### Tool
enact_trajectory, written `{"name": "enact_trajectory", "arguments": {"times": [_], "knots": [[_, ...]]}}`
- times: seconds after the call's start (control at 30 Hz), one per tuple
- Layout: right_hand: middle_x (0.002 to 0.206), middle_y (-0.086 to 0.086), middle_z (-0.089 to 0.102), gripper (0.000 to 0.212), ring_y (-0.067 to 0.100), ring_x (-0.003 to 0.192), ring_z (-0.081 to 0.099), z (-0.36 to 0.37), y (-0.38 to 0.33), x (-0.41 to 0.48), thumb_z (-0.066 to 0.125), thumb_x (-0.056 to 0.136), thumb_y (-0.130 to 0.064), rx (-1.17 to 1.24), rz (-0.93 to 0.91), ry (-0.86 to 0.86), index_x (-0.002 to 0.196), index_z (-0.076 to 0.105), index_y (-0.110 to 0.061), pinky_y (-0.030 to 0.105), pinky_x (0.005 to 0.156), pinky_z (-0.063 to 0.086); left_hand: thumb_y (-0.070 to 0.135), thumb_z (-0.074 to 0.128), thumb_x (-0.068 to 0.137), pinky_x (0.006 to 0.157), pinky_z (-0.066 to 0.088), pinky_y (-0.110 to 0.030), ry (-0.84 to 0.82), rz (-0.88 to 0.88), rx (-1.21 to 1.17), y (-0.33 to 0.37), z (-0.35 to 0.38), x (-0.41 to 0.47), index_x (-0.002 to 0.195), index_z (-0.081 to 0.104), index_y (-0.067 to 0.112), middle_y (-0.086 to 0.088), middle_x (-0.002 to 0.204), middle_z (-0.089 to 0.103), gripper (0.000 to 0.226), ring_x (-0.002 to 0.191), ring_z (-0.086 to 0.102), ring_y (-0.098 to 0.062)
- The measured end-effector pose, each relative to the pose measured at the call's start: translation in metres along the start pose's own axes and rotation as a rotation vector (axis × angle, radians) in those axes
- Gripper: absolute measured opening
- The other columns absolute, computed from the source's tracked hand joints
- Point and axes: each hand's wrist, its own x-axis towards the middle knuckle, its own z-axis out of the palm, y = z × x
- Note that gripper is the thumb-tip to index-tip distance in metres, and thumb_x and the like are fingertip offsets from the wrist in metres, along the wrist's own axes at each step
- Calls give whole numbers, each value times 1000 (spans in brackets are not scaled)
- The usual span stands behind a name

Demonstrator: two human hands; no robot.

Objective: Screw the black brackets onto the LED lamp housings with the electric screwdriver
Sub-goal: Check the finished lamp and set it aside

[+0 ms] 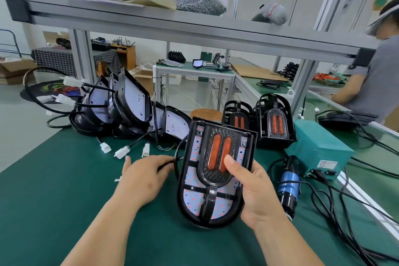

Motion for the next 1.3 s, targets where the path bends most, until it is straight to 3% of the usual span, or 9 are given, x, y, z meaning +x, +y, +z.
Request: {"name": "enact_trajectory", "arguments": {"times": [0.07, 0.17, 0.33, 0.47, 0.53, 0.7, 0.83, 1.07, 1.3], "knots": [[103, 20, 75, 24, 29, 85, 74, 0, 0, 2, 73, 73, -14, 61, 3, 41, 95, 78, -8, 35, 69, 60, 41, 52, 99, 99, 44, -36, 110, 3, -130, -1, -2, 1, 99, 68, 45, 18, 94, 72, 17, 100, 65, -12], [102, 20, 75, 31, 28, 84, 75, 2, 2, 3, 70, 74, -13, 142, 22, 77, 103, 74, -3, 34, 68, 60, 32, 56, 98, 67, 50, -31, 151, -66, -407, 6, 6, -3, 82, 68, 39, 9, 70, 71, 21, 71, 66, -8], [110, 21, 73, 36, 31, 93, 73, 6, 7, 4, 67, 79, -17, 203, 87, 64, 111, 70, 0, 41, 77, 61, 21, 47, 104, 91, 50, -53, -19, -323, -1278, 37, 18, -10, 105, 62, 0, -31, 105, 66, 25, 85, 61, -32], [109, 19, 73, 40, 31, 97, 73, 9, 15, 3, 67, 80, -22, 132, 120, 57, 113, 70, 0, 43, 83, 60, 52, 47, 98, 107, 43, -57, -150, -490, -1748, 42, 22, -12, 130, 59, 4, -21, 131, 63, 58, 119, 61, -39], [109, 17, 74, 41, 30, 97, 73, 10, 16, 3, 67, 80, -23, 79, 91, 68, 114, 69, -1, 41, 85, 60, 64, 50, 90, 102, 50, -52, -256, -349, -1715, 43, 19, -15, 133, 59, 10, -19, 129, 65, 70, 119, 63, -37], [112, 15, 74, 41, 33, 106, 70, 9, 13, 4, 66, 83, -22, -46, 11, 81, 118, 66, -2, 48, 97, 53, 1, 76, 72, 75, 60, -39, -308, -134, -1586, 38, 26, -17, 130, 54, 12, -19, 117, 71, 62, 102, 71, -35], [111, 12, 74, 43, 29, 105, 71, 12, 12, 3, 63, 85, -31, -64, 111, 43, 119, 67, -4, 46, 97, 54, 2, 76, 71, 76, 60, -44, -194, -158, -1701, 39, 30, -16, 127, 58, 8, -23, 118, 69, 59, 103, 70, -38], [104, 10, 67, 70, 26, 72, 66, 23, 21, -5, 46, 80, -73, -301, 559, -49, 120, 66, -19, 31, 61, 55, 8, 63, 78, 86, 57, -54, 120, -229, -1905, 36, 27, -7, 134, 53, 17, -13, 124, 69, 58, 107, 69, -32], [109, 22, 72, 77, 43, 86, 71, 25, 19, -4, 48, 77, -75, 53, 660, -132, 121, 69, -15, 37, 59, 60, 12, 64, 80, 72, 59, -49, 124, -173, -1937, 41, 28, -10, 134, 53, 20, -11, 122, 71, 56, 102, 72, -30]]}}
